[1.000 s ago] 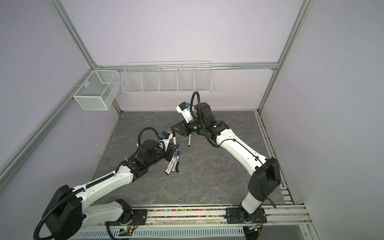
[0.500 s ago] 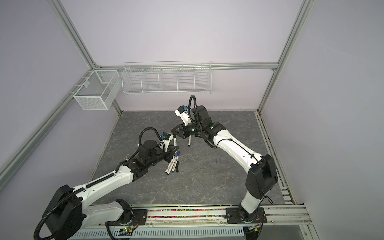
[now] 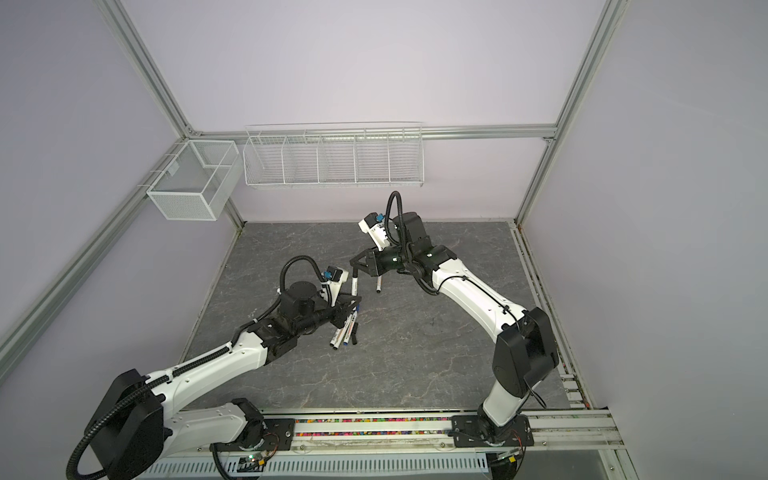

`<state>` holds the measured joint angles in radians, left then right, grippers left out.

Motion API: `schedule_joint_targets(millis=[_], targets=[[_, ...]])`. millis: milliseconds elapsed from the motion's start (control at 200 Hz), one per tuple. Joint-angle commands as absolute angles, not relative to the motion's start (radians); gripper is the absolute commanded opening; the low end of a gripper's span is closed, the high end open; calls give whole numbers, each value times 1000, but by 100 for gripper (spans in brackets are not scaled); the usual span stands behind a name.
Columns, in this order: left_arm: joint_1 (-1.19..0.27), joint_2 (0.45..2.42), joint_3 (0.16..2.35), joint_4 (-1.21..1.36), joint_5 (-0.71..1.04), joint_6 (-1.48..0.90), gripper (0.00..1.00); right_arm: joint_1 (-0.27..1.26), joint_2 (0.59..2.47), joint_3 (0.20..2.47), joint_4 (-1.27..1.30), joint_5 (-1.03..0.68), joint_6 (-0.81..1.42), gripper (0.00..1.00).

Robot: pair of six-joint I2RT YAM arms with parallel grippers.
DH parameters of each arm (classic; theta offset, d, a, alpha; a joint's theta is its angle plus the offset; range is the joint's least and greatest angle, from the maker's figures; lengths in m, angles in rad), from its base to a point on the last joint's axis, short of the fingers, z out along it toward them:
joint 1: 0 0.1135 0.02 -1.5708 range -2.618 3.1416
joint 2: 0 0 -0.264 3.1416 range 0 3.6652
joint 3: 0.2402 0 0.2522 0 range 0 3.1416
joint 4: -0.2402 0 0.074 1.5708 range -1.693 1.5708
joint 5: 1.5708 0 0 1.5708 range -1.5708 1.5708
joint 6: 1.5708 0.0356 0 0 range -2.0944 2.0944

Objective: Insert the pens into the pen caps
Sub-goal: 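Push the cap down onto the marker with the right gripper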

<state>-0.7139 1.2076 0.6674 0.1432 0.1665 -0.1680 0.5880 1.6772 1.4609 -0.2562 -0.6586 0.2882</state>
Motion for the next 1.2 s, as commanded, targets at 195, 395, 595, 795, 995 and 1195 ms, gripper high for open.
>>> schedule_joint_targets(millis=[195,395,595,795,995,1195], targets=[[-701,1182,752,352,134,-207,0,539,1666,1361,-400,-669,287,17],[-701,1205,758,342,140,-199,0,586,1684,1399,-433,-683,240,17],[-701,1234,767,336,121,-201,0,612,1698,1395,-424,-704,253,17],[-707,1264,772,284,161,-167,0,586,1696,1409,-359,-713,314,23],[-734,1286,723,281,175,-153,0,584,1709,1457,-330,-714,336,25],[-746,1302,688,295,171,-171,0,581,1712,1481,-309,-696,351,35]])
